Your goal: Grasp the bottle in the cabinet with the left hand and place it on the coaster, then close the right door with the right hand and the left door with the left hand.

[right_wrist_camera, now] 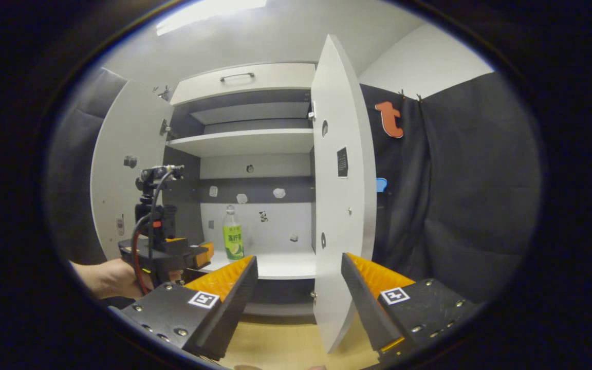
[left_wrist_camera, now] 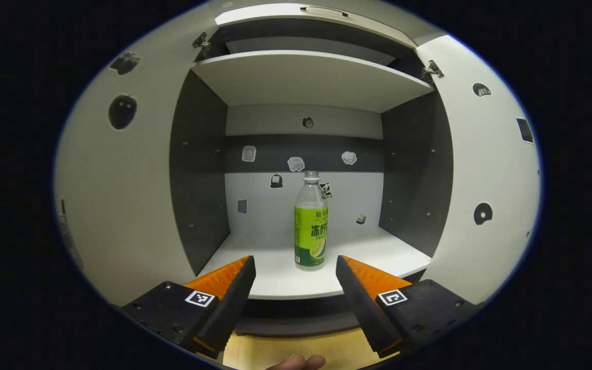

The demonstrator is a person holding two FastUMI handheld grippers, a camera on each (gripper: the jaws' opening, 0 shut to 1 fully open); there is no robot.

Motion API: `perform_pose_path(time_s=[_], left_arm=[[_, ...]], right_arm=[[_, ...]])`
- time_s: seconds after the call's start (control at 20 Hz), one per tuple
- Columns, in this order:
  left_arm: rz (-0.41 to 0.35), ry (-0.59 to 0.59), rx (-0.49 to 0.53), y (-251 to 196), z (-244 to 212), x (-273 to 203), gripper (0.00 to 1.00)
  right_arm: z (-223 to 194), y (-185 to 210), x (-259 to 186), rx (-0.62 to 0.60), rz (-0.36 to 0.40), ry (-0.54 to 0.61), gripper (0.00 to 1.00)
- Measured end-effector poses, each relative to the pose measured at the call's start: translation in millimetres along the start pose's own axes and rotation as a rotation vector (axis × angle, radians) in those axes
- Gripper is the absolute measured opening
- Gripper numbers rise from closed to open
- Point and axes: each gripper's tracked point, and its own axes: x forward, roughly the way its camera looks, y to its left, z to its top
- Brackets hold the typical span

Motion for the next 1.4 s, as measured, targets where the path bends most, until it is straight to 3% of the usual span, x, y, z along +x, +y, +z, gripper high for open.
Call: perform_pose_path(time_s=[0.25,0.45,0.75,1.0,1.1,1.2,1.4], left_arm=[[-0.008,0.005,-0.016,-5,-1,57,0.99],[-0.056,0.013,-0.038,-21,-4,89,1.00],[-0.018,-0.026,-0.010,-17,2,121,0.99],[-0.038,-0.034,-0.027,-17,4,150,0.99],[-0.077,-0.054,-0.069,-23,6,156,0.98],[-0.099,-0.050,-0.096,-25,4,150,0.83],[-0.082,-0.037,-0.078,-20,3,122,0.82]], right_arm=[[-2,-8,6,-0.018,-0.022,-0.001,0.98],[-6,-4,6,-0.016,-0.007,0.010,0.98],[-17,-2,-2,-0.041,-0.003,0.036,0.98],[-17,-8,-12,-0.042,-0.009,0.047,0.98],[-20,-13,-16,-0.051,-0.016,0.051,0.98],[-24,-15,-20,-0.052,-0.015,0.063,0.98],[-24,-15,-31,-0.052,0.002,0.059,0.98]])
